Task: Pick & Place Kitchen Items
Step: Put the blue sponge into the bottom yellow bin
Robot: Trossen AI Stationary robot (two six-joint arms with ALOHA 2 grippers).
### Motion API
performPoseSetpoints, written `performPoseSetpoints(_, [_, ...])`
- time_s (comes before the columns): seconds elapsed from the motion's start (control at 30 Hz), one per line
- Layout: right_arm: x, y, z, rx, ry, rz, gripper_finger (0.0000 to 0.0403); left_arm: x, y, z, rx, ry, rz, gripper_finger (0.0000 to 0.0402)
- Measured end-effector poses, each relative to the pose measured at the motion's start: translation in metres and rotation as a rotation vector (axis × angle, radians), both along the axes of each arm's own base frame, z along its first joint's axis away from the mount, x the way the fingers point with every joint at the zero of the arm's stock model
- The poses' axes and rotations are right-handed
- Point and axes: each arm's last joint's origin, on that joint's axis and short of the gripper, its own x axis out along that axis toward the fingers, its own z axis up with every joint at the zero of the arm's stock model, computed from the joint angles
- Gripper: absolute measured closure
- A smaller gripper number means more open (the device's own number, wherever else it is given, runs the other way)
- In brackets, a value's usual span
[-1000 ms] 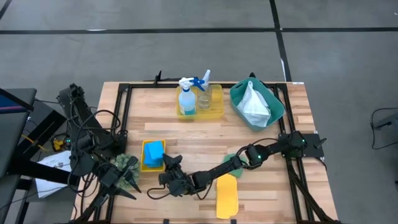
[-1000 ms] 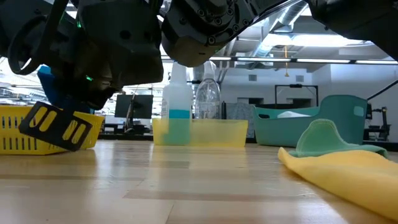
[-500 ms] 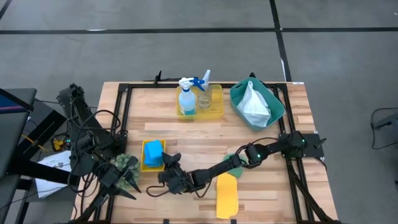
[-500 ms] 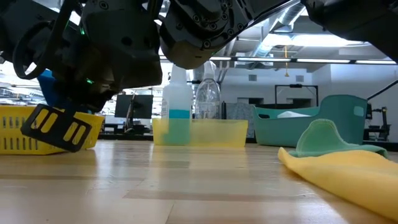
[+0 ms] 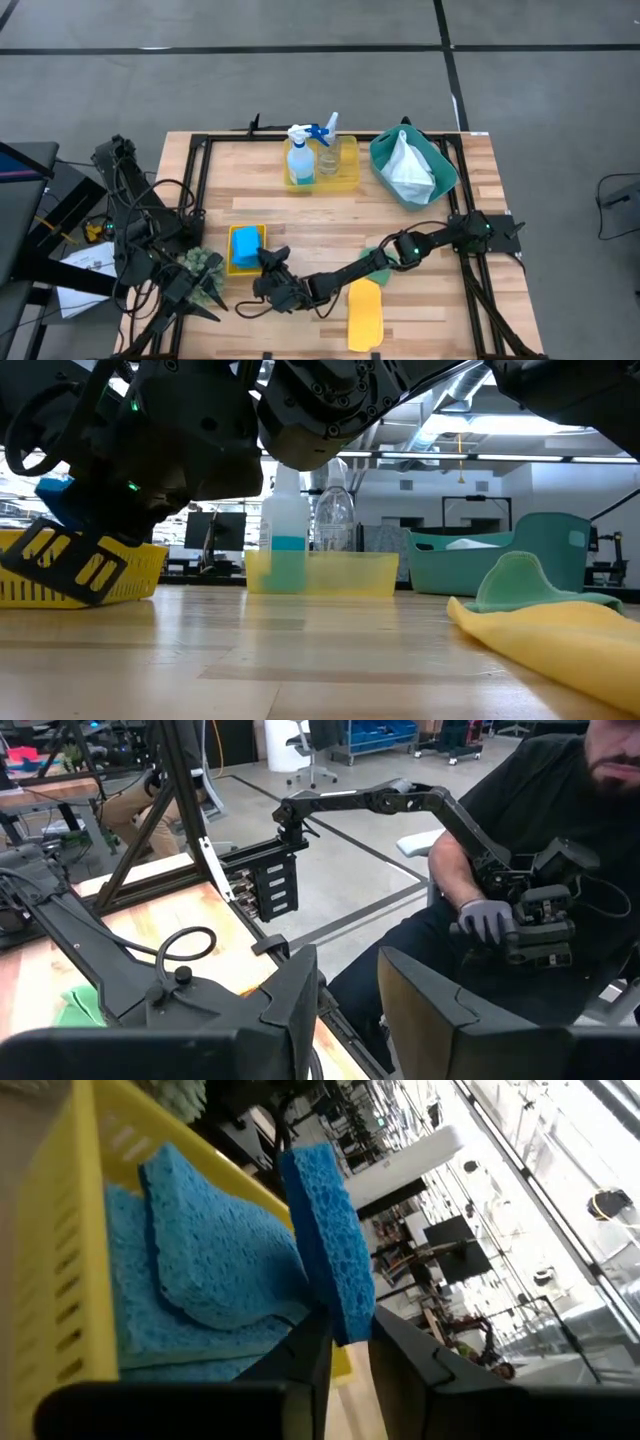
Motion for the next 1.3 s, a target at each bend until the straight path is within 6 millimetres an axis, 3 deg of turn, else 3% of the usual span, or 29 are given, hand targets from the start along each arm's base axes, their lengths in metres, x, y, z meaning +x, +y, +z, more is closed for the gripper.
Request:
performPoseSetpoints(0.53, [-0.005, 0.021, 0.008, 0.009, -0.049, 0.070, 0.0342, 0.005, -0.007, -0.008, 0.023, 0.032, 0.021, 0.0298])
performPoseSetpoints(0.93, [0.000, 0.006, 0.008, 0.004, -0.044, 0.038, 0.0341, 0.005, -0.007, -0.007, 0.015, 0.031, 0.023, 0.0298])
performPoseSetpoints(1.3, [0.000, 0.011, 0.005, 0.045, -0.050, 0.132, 0.0337, 0.005, -0.007, -0.008, 0.019, 0.033, 0.023, 0.0298])
